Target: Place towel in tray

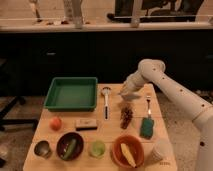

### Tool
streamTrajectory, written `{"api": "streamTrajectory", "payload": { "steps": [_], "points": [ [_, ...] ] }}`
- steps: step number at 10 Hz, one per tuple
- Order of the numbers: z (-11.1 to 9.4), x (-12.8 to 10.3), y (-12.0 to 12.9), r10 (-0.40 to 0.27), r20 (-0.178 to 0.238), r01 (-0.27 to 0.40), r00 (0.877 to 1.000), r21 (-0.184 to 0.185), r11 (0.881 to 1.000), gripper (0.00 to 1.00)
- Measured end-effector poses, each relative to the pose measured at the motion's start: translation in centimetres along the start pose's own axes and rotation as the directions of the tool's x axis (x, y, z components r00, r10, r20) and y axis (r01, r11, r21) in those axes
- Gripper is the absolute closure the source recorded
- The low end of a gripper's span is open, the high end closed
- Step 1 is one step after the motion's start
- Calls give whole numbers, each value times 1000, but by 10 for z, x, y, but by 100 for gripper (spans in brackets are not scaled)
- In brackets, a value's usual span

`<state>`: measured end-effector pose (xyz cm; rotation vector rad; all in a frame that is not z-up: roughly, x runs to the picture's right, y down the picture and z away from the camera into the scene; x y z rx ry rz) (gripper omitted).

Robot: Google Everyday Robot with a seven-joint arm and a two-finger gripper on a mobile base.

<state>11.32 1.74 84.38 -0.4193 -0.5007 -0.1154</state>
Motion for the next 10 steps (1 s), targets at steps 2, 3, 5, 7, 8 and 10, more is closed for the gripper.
{"api": "streamTrajectory", "payload": {
  "steps": [2,3,5,7,8,10],
  "points": [
    [-14,-25,1,-59,17,59,998,18,998,100],
    [-18,-37,0,-85,25,84,996,24,996,100],
    [-27,-63,-1,-134,51,132,990,38,990,100],
    [-29,-63,0,-136,53,134,989,42,990,100],
    [-29,-64,0,-137,53,135,989,41,990,100],
    [-28,-65,-1,-138,54,136,989,41,990,100]
  ]
}}
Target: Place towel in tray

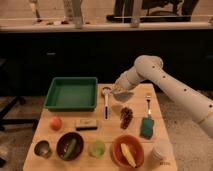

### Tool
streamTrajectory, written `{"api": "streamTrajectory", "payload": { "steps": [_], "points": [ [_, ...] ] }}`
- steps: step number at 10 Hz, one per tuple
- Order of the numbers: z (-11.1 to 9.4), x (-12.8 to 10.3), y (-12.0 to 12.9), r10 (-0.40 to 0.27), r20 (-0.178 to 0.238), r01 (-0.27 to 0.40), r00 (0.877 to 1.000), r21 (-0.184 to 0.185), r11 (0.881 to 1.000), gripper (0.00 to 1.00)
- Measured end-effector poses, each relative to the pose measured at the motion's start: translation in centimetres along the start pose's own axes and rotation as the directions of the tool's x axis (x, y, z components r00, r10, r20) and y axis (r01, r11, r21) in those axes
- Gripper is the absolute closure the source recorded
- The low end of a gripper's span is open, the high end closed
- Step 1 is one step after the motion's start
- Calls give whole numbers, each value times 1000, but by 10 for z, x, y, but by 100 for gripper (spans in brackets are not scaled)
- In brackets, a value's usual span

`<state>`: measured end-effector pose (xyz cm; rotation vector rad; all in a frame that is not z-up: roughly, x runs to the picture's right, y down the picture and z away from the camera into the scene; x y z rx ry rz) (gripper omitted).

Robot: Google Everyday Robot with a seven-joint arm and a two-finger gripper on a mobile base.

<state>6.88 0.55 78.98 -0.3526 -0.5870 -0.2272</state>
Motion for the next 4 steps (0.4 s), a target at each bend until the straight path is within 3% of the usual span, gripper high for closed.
{"api": "streamTrajectory", "payload": {
  "steps": [4],
  "points": [
    [1,0,0,-2,2,2,1000,-2,1000,100]
  ]
}}
